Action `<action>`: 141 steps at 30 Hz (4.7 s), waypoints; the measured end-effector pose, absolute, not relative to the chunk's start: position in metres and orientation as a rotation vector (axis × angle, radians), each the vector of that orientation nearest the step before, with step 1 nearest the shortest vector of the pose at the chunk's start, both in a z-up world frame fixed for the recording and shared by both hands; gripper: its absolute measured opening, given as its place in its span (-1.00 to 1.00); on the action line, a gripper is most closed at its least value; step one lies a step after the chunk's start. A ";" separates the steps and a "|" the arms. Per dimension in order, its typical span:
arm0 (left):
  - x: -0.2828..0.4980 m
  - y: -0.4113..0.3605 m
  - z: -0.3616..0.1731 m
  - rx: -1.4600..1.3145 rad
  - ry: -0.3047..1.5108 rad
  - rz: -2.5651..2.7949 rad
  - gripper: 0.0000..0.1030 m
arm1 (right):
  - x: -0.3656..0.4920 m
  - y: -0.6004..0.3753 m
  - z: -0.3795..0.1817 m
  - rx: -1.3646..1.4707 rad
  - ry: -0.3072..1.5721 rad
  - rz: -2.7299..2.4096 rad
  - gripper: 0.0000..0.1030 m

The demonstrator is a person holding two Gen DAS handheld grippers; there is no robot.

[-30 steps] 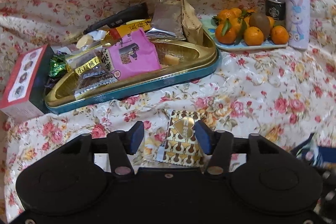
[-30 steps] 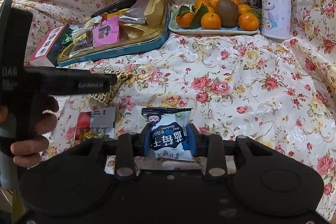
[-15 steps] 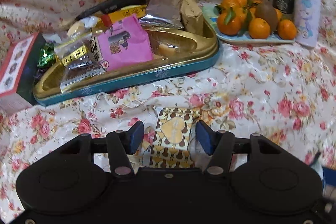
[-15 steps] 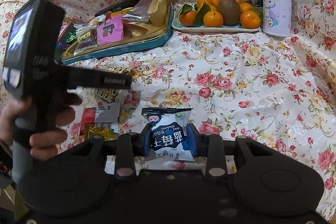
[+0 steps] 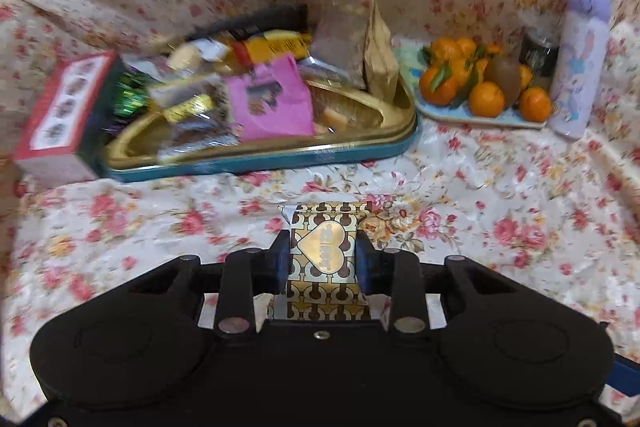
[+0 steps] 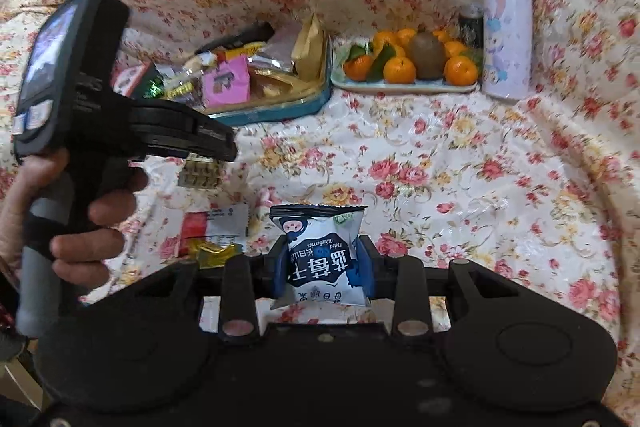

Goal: Organize snacks
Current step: 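Close left tool on brown-and-gold heart-pattern packet while right tool holds blue-and-white packet, then carry the heart-pattern packet and blue-and-white packet over the gold tray, then lower both packets into the gold tray and open both tools, then lift both tools out of the tray toward the red packet and gold candy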

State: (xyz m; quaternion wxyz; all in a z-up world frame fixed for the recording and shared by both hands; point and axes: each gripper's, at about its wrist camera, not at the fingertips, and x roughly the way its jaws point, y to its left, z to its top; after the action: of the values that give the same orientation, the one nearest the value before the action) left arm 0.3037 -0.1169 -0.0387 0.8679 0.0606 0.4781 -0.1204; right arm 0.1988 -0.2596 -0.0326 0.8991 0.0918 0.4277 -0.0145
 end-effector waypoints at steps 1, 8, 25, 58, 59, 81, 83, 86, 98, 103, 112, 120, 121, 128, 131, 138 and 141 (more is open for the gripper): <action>0.297 -0.113 -0.029 0.125 0.989 -0.246 -0.19 | 0.193 -0.259 -0.027 0.192 0.875 -0.031 -0.32; 0.228 -0.082 0.034 0.141 0.891 -0.236 -0.19 | 0.149 -0.247 0.004 0.192 0.805 -0.022 -0.32; 0.099 -0.017 0.026 0.052 0.966 -0.184 -0.19 | 0.051 -0.215 0.017 0.222 0.780 0.025 -0.32; 0.049 -0.032 -0.005 0.074 1.066 -0.211 -0.06 | 0.022 -0.189 -0.011 0.118 0.892 0.031 -0.30; 0.050 -0.032 -0.005 0.074 1.067 -0.209 -0.05 | 0.023 -0.189 -0.011 0.119 0.892 0.032 -0.29; 0.059 -0.029 -0.016 0.096 1.131 -0.090 -0.05 | 0.028 -0.186 -0.014 0.127 0.915 0.057 -0.27; 0.059 -0.029 -0.016 0.097 1.139 -0.081 -0.05 | 0.028 -0.185 -0.015 0.126 0.916 0.057 -0.27; 0.059 -0.029 -0.017 0.103 1.143 -0.067 -0.05 | 0.028 -0.185 -0.015 0.129 0.920 0.055 -0.27; 0.060 -0.029 -0.021 0.111 1.164 -0.045 -0.05 | 0.025 -0.185 -0.020 0.132 0.938 0.042 -0.27; 0.061 -0.026 -0.023 0.094 1.187 -0.043 -0.05 | 0.025 -0.183 -0.022 0.134 0.945 0.040 -0.27; 0.061 -0.023 -0.025 0.071 1.206 -0.048 -0.05 | 0.025 -0.183 -0.024 0.138 0.963 0.033 -0.27; 0.065 -0.019 -0.017 0.046 1.165 -0.070 -0.05 | 0.032 -0.187 -0.022 0.143 0.958 0.036 -0.27; 0.066 -0.018 -0.015 0.041 1.156 -0.071 -0.05 | 0.034 -0.189 -0.021 0.143 0.953 0.036 -0.27; 0.084 -0.013 0.000 0.043 1.078 -0.069 -0.06 | 0.055 -0.199 -0.012 0.168 0.917 0.024 -0.27; 0.093 -0.013 0.002 0.049 1.059 -0.064 -0.06 | 0.067 -0.202 -0.008 0.165 0.898 0.019 -0.27; 0.110 -0.017 -0.001 0.073 1.040 -0.069 -0.06 | 0.104 -0.207 -0.007 0.174 0.890 0.033 -0.27; 0.117 -0.019 -0.005 0.077 1.044 -0.077 -0.06 | 0.121 -0.208 -0.011 0.190 0.908 0.045 -0.27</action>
State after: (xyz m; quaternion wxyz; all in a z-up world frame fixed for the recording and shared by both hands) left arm 0.1168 -0.0186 -0.0046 0.8654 0.0367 0.4984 -0.0367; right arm 0.1206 -0.2080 -0.0110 0.8942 0.0919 0.4377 0.0219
